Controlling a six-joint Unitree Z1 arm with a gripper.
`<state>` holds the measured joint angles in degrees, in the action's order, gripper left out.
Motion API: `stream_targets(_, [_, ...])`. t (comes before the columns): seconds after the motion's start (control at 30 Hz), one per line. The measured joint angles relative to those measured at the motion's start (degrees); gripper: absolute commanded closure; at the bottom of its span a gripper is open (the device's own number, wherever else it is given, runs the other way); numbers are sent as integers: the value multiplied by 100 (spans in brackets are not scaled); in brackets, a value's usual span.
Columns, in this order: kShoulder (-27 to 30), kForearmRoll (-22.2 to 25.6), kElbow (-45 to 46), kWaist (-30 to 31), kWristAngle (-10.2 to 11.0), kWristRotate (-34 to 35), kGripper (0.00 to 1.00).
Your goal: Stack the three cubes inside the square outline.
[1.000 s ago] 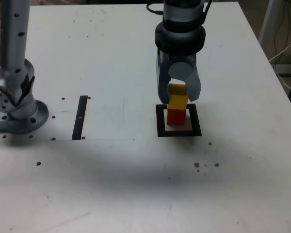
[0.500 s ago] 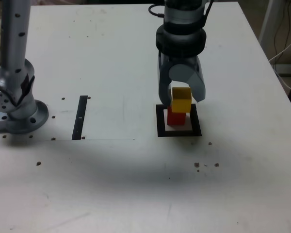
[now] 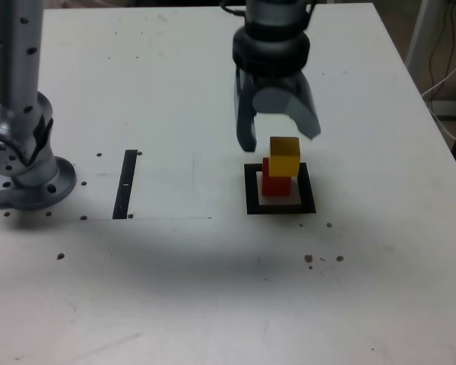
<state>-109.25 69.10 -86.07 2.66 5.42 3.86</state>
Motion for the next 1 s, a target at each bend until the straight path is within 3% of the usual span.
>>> stream_targets(0.37, [59, 243, -317, -1108, 63, -570, 0])
stream_targets(1.0, [-1242, 359, -1255, -2391, 116, -1355, 1])
